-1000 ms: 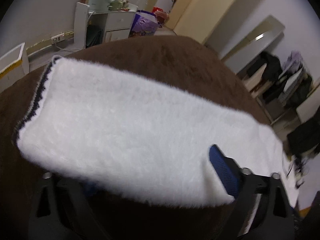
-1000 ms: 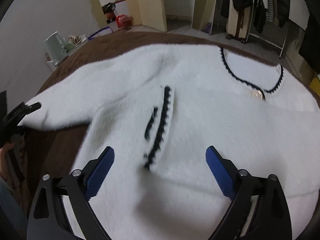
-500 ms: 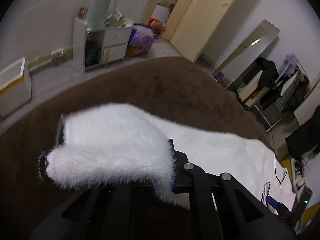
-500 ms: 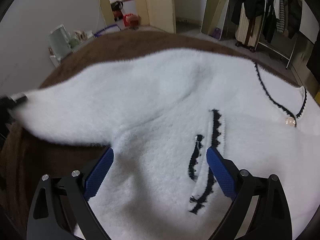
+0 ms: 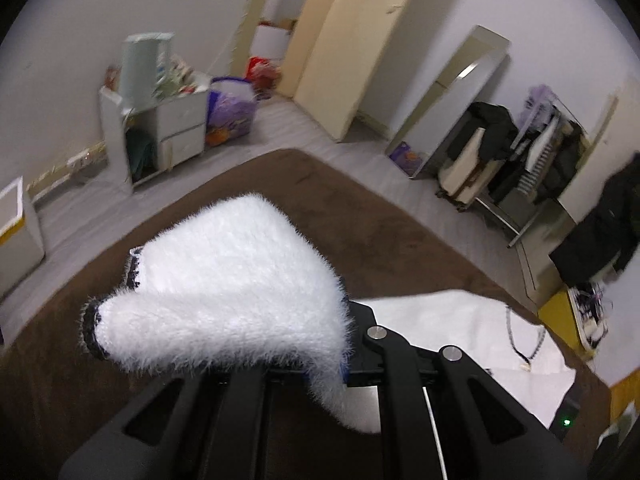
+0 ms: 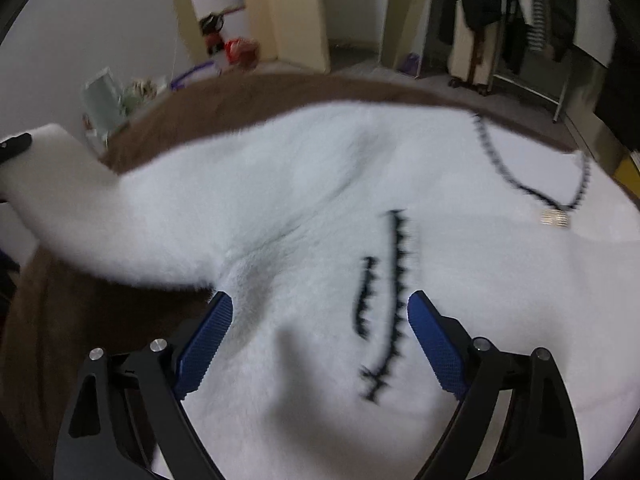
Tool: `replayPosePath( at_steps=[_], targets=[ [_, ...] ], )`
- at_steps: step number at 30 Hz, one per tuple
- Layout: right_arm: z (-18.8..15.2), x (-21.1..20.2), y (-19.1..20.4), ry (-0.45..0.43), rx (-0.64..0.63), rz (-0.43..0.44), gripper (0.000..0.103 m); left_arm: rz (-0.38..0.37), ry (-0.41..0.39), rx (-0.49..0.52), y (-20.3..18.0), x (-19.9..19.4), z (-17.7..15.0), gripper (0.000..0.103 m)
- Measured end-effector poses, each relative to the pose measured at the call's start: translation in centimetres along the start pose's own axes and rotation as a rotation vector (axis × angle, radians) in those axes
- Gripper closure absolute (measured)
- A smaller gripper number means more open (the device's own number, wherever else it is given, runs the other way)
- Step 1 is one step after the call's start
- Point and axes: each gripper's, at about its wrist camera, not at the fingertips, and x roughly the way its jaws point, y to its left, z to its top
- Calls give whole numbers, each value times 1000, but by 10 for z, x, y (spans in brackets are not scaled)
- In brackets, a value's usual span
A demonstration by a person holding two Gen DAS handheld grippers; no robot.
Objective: Fold large clothes
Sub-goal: 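Carry the sleeve with the left tool across the body and release it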
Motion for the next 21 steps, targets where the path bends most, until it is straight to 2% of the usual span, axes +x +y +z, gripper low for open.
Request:
replayPosePath(
  at_steps=[5, 11, 14, 21],
  targets=[
    [3, -39, -35, -16, 24, -15, 14, -86, -26, 131, -66, -24, 15, 91],
    [6, -85, -89, -54, 73, -71, 10, -222, -40, 232, -144, -45, 7, 91],
    [7, -107, -113, -73, 97, -102, 10, -272, -16, 307, -190, -46, -8, 91],
    [-6, -149, -179, -98, 164, -174, 8, -339, 67, 449, -262, -29, -62, 91]
  ],
)
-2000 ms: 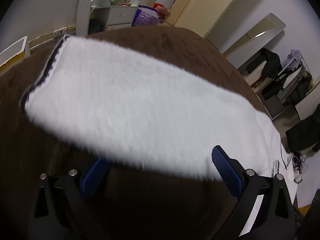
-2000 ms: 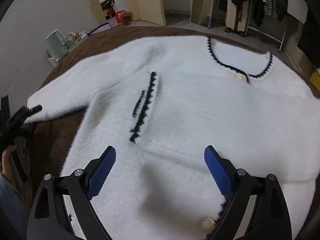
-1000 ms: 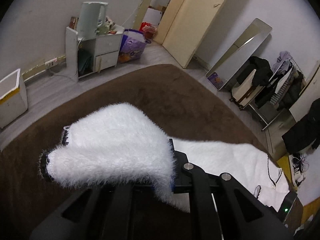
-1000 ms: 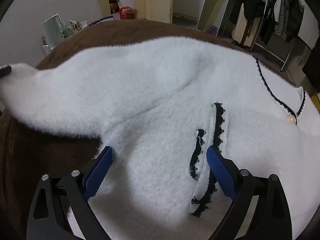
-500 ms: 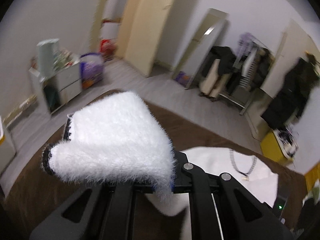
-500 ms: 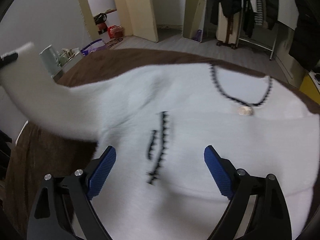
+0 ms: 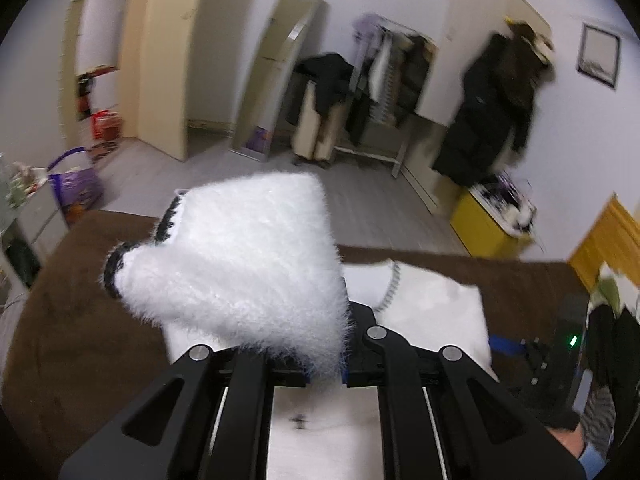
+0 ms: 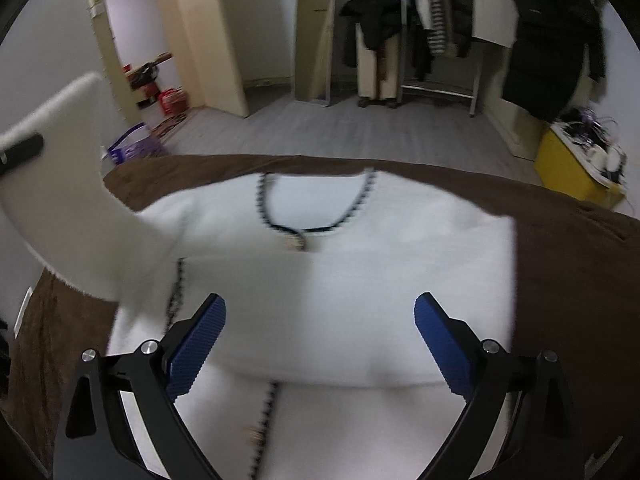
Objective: Fold large clothes
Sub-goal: 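Carry the sleeve with the left tool across the body and release it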
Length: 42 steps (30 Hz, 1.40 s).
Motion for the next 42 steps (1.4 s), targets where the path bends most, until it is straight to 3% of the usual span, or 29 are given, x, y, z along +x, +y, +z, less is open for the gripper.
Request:
replayPosePath(
  at_steps=[4, 8, 15, 19, 23, 30, 31, 33, 34, 35, 38, 42],
  targets=[
    [-12, -2, -32, 21, 43, -29, 8, -42, 62, 81, -47, 30, -20, 91],
    [-32, 5, -55, 71, 85, -27, 8, -5, 77, 160, -79, 63, -49, 91],
    [-57, 12, -75, 133, 43, -57, 8, 7, 182, 232, -122, 125, -107, 91],
    [-71, 16, -85, 161, 47, -55, 8, 12, 208, 246, -133, 137, -126, 90],
    [-83, 23, -90, 187, 47, -56, 8, 15, 287, 265, -132, 157, -145, 89],
    [-87, 28, -91, 198, 44, -58, 8, 4, 292, 279, -137, 156, -144, 88],
    [-87, 28, -91, 199, 42, -60, 8, -4, 295, 279, -138, 154, -142, 83],
    [-86, 27, -90, 202, 40, -63, 8, -25, 308, 281, -141, 151, -141, 63],
    [-86, 26, -90, 201, 39, -64, 8, -37, 313, 286, -143, 147, -139, 40],
    [-86, 25, -90, 200, 40, -63, 8, -15, 310, 301, -146, 143, -138, 29],
    [-83, 20, -93, 194, 58, -60, 8, 0, 329, 319, -142, 134, -135, 17],
    [-82, 18, -91, 191, 57, -61, 8, 25, 345, 292, -123, 116, -127, 13]
  ],
)
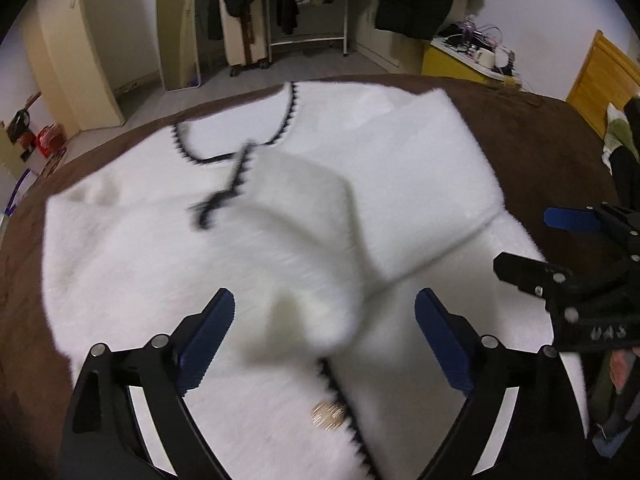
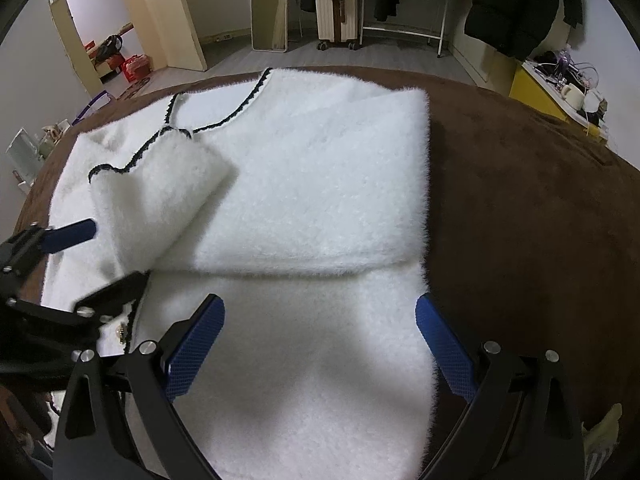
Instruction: Fold large clothes
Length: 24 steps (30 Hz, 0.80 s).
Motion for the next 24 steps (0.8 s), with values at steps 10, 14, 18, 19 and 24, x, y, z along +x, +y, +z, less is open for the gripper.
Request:
replayPosePath(
  at_steps=[10, 14, 18, 19, 24],
  targets=[
    [8, -7, 39, -4, -68, 71, 8, 150, 48, -90, 81, -16, -10, 11],
    [29, -5, 73, -23, -137, 107, 8, 184, 73, -141, 113, -2, -15, 11],
    [49, 5, 110, -31, -210, 115, 8, 168, 110, -181, 138, 27, -16, 11],
    [54, 8, 121, -33, -233, 117, 8, 158, 115, -188, 140, 32, -17, 11],
    [67, 27, 163, -22, -338, 74, 10, 124, 134, -199, 147, 46, -22, 7]
  ],
)
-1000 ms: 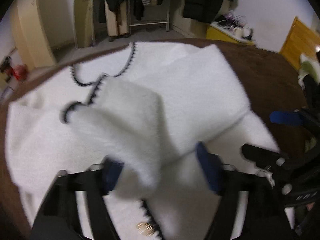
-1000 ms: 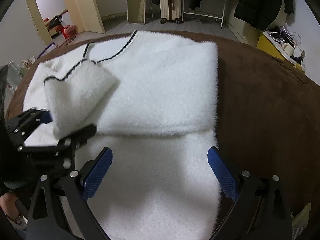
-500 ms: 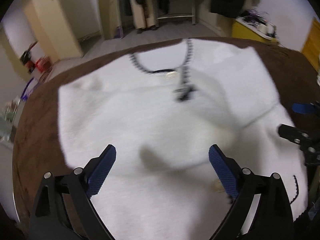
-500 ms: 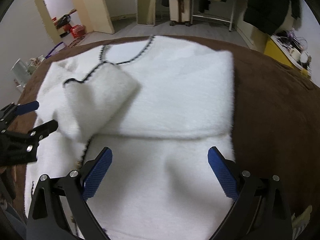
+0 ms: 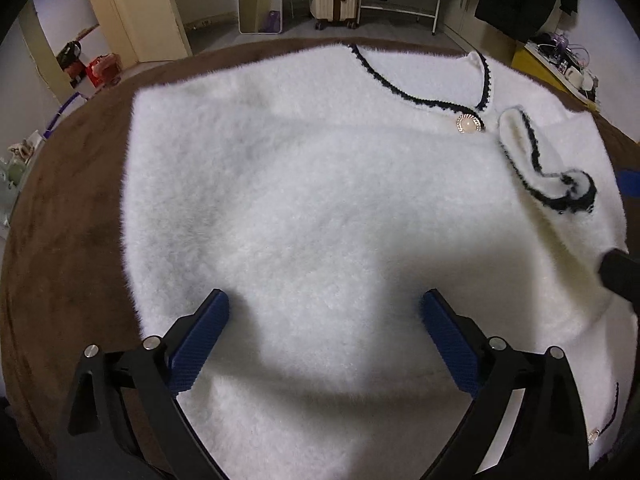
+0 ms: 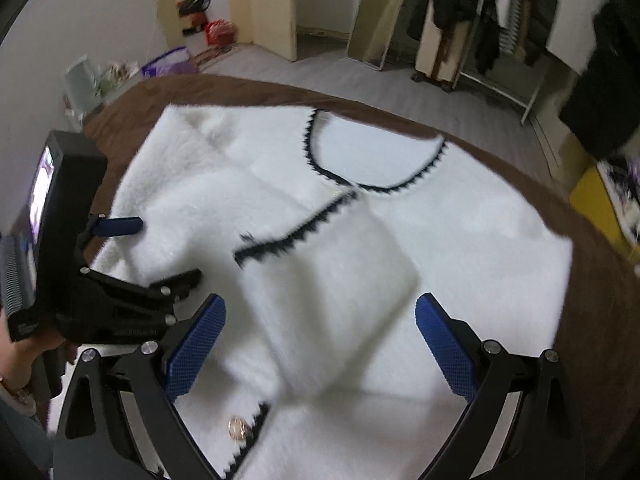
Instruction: Fold large clothes
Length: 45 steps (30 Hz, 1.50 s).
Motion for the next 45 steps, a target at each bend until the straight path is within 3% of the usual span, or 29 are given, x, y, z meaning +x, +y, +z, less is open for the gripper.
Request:
replayPosePath(
  at_steps=[2, 3, 4, 5, 7, 8, 15, 18, 23, 25, 28, 39, 43, 45],
  targets=[
    [5, 15, 7, 33, -21, -32, 20, -17, 3, -5, 2, 1, 0, 7],
    [5, 23, 8, 48, -25, -51, 30, -22, 4, -6, 3, 2, 0, 7],
    [6, 28, 7, 59, -26, -64, 44, -24, 4, -5, 2, 2, -2, 7],
    [6, 33, 6, 68, -24, -68, 51, -26, 5, -2, 2, 2, -3, 7],
    [5, 35, -1, 66, 23, -43, 86, -28, 3, 3, 2, 1, -4, 7],
    [5, 33, -5, 61, 46, -30, 91, -28, 2, 1, 3, 1, -4, 7],
    [-19, -12, -52, -27, 210, -59, 89, -8, -6, -13, 2, 0, -4, 7],
    [-45, -11, -78, 19, 283, -72, 76, -1, -9, -20, 1, 0, -4, 7],
    [-87, 3, -105, 112, 381, -108, 73, 19, -7, -22, 0, -2, -7, 7],
    [-104, 12, -118, 119, 440, -66, 73, 22, -5, -24, 0, -2, -6, 7],
    [-114, 25, -122, 149, 436, -79, 73, 16, -7, -32, 1, 0, -8, 7],
    [-118, 36, -129, 133, 422, -59, 73, 26, -20, -43, 2, 0, -13, 6],
    [-117, 21, -130, 116, 427, -24, 72, 34, -5, -49, 2, -12, -10, 7],
    [-113, 2, -130, 80, 411, -10, 68, 28, -37, -38, 0, -34, -15, 7]
  ],
)
